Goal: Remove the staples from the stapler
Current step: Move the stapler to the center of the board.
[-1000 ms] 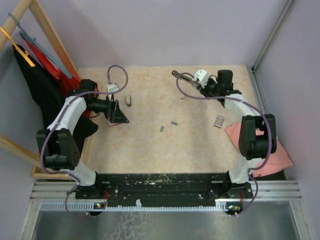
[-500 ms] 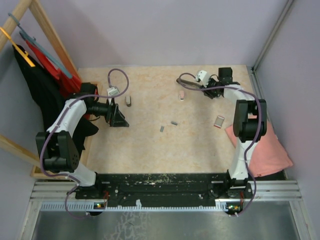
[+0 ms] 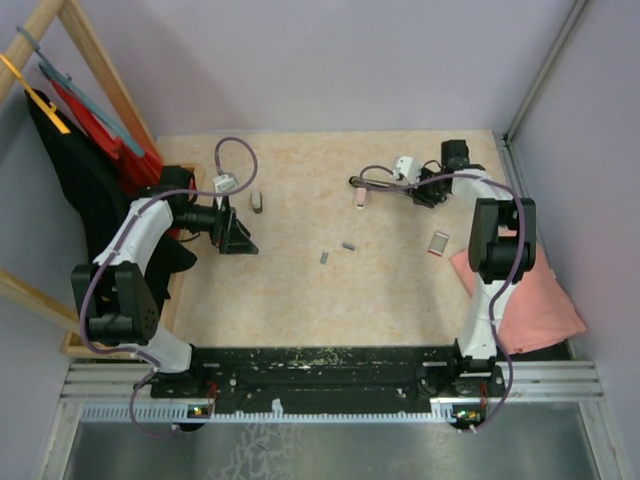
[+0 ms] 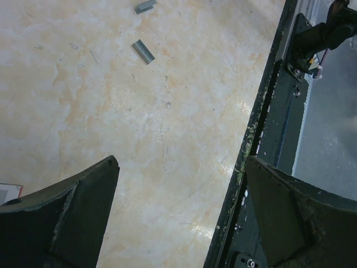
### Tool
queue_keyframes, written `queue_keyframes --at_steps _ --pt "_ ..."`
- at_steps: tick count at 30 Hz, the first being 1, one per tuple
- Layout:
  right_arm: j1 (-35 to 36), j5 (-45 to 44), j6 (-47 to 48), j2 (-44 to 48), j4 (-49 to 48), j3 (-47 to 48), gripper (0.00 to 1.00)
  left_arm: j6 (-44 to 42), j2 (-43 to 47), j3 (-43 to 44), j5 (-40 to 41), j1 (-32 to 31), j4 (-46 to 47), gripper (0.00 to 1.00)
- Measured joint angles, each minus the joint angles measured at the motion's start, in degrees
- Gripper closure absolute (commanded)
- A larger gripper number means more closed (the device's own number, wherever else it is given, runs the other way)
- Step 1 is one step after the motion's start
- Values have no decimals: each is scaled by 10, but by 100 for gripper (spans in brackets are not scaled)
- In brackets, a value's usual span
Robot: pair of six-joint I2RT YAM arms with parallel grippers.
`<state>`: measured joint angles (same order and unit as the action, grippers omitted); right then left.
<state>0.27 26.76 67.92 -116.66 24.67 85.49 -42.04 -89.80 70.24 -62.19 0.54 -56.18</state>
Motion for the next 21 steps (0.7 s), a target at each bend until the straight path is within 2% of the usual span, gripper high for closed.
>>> queue_keyframes --at_steps 11,17,21 --pt "-3 19 109 -1 92 0 100 -7 0 0 -7 0 -7 0" --pt "-4 18 117 -10 94 7 100 -13 0 0 -10 0 -9 0" --pt "-7 18 115 -41 95 44 100 -15 0 0 -11 0 -10 0"
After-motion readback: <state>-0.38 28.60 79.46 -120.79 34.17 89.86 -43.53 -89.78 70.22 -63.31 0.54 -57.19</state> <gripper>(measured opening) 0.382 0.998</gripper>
